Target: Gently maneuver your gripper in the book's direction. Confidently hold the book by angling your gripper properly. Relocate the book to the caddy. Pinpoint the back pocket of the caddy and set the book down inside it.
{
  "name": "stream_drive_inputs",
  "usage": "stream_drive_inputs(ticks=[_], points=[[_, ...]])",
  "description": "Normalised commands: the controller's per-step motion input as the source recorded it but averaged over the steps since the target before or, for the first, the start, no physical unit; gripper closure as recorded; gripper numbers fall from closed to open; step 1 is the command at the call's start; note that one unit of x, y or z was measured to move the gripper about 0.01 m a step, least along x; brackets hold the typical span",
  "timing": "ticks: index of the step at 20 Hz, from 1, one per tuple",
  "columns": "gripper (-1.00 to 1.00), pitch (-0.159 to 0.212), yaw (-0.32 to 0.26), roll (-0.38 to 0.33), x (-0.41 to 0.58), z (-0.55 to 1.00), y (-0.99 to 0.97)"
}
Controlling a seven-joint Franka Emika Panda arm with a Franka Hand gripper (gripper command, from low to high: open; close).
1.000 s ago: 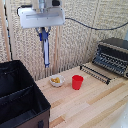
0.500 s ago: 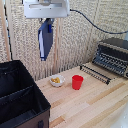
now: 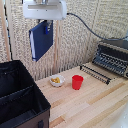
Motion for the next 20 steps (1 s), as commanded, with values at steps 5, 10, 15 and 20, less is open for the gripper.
stream_drive_inputs(ticks=[5, 10, 15, 20], points=[[1.0, 0.039, -0.196, 0.082, 0.125, 0.04, 0.5], [1.0, 0.04, -0.144, 0.056, 0.119, 0.1, 0.65], [1.0, 0.004, -0.081, 0.003, 0.157, 0.23, 0.87], [1.0, 0.0, -0.084, 0.0, 0.132, 0.27, 0.88]])
